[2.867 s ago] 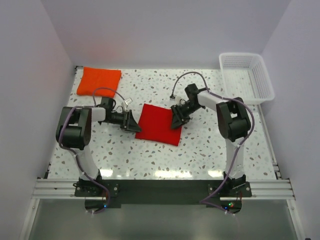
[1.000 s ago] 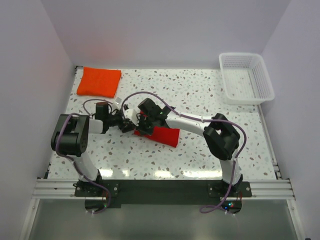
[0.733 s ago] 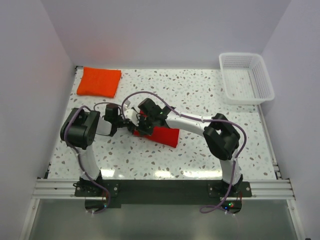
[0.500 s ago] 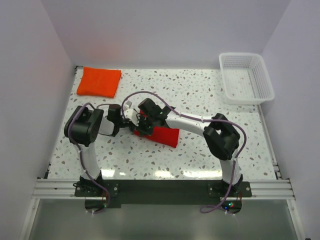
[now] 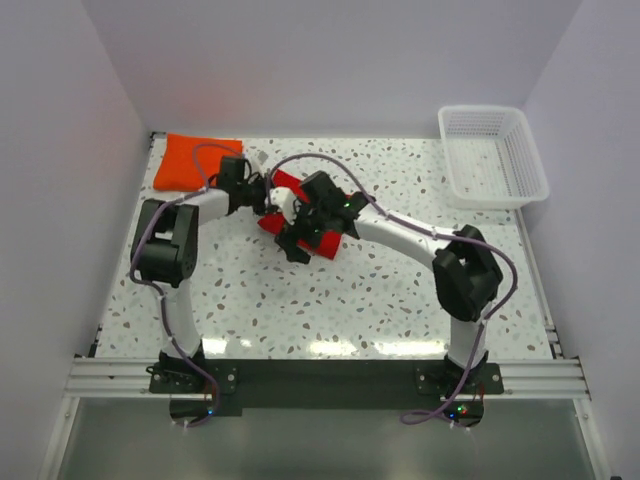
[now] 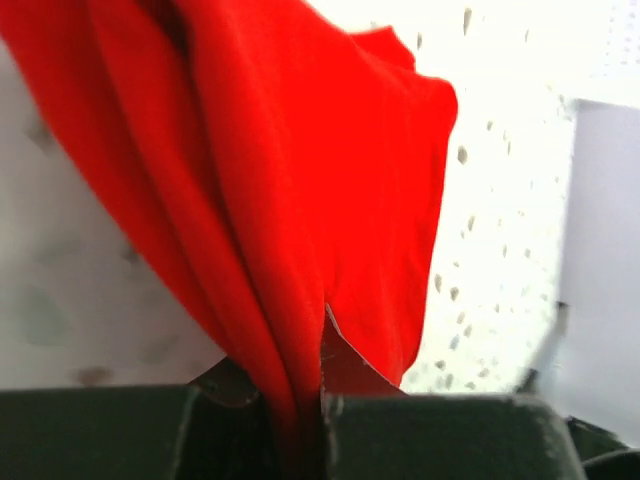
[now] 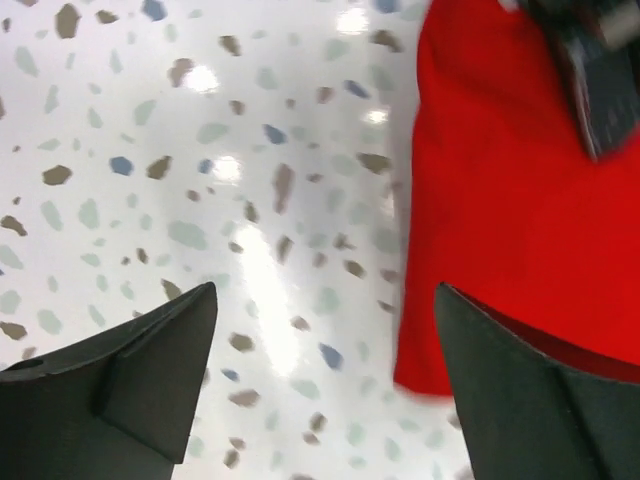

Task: Fold and stack the t-shirts
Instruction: Neatly place the folded tshirt to the corner

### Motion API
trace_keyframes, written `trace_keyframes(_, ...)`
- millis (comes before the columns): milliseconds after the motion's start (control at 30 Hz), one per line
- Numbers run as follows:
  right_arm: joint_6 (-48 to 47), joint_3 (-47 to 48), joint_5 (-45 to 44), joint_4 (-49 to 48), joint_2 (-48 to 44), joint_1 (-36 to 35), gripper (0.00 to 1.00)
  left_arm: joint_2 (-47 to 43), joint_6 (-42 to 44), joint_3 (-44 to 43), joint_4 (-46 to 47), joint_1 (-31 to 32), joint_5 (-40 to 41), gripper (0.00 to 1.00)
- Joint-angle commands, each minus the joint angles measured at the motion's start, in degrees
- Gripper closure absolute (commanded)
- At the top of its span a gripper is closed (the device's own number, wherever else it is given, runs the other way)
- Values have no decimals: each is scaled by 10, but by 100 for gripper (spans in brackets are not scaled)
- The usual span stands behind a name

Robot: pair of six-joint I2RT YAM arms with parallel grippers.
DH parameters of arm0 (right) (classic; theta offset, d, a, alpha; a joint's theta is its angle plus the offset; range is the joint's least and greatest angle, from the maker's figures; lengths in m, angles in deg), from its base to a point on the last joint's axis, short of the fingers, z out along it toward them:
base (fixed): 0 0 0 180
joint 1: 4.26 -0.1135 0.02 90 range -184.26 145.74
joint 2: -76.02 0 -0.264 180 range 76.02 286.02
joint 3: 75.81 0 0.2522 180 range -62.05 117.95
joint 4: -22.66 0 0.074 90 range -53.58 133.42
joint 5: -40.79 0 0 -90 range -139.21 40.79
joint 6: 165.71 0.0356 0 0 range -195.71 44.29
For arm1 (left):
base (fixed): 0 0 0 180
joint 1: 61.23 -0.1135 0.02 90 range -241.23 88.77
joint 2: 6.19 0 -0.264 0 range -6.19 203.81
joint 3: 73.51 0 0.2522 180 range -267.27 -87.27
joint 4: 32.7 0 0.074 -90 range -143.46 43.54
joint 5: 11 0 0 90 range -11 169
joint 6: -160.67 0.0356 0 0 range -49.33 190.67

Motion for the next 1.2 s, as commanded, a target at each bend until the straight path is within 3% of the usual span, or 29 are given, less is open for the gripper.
trace_keyframes(0,-2,6,10,30,-73,50,6,31,218,-145,-219,-27,78,100)
trace_keyframes(267,-38,-17,-2,65,-107,100,2,108,396,-376,-359,-73,96,100)
trace_keyframes(367,-41,-21,-7,68,-111,107,1,147,426,-477,-402,-94,93,100)
trace_keyframes(500,-46,-25,-14,71,-114,109,1,157,453,-529,-423,-100,108,100)
trace_keyframes(1167,-56,-16,-23,99,-115,109,1,84,511,-540,-390,-147,35,100)
